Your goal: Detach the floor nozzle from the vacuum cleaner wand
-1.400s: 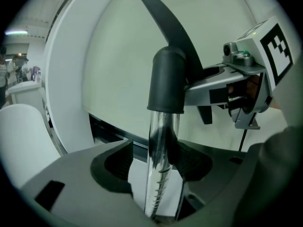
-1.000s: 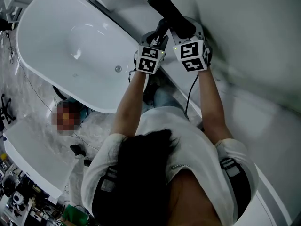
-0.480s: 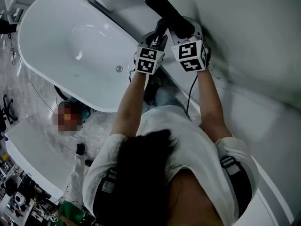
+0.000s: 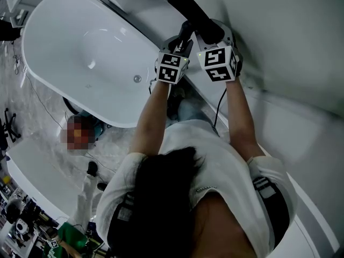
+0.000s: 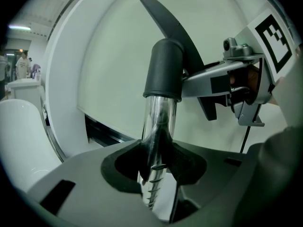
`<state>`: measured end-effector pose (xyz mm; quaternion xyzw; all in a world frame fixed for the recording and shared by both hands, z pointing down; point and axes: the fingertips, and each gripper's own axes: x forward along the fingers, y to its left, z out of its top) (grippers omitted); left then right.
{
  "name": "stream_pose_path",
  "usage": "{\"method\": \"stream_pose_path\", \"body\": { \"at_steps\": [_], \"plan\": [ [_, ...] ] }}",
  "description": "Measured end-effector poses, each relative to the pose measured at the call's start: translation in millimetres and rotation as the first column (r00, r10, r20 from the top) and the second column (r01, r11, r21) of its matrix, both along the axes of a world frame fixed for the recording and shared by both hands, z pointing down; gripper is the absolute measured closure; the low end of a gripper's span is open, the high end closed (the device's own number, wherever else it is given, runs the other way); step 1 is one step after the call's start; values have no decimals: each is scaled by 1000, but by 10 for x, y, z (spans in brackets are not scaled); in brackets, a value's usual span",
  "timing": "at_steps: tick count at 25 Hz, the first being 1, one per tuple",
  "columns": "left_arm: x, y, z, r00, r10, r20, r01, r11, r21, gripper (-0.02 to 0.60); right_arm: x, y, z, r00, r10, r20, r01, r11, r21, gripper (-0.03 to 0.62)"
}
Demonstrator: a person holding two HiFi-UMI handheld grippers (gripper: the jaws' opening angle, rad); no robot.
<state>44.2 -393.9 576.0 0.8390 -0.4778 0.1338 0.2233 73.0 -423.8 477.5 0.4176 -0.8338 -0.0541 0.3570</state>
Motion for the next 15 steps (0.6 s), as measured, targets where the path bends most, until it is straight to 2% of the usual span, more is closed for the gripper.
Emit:
{"method": "stream_pose_path", "body": {
  "at_steps": [8,15],
  "plan": [
    [11,54,-3,1000,-1,-4,1,1000,4,443,3,62,-50,999,8,-52,-6,999,37,381],
    [12,58,-3,1000,14,-19,-14,999,30,443,8,63,-5,1000,5,-6,-5,1000,-28,379]
  ]
}}
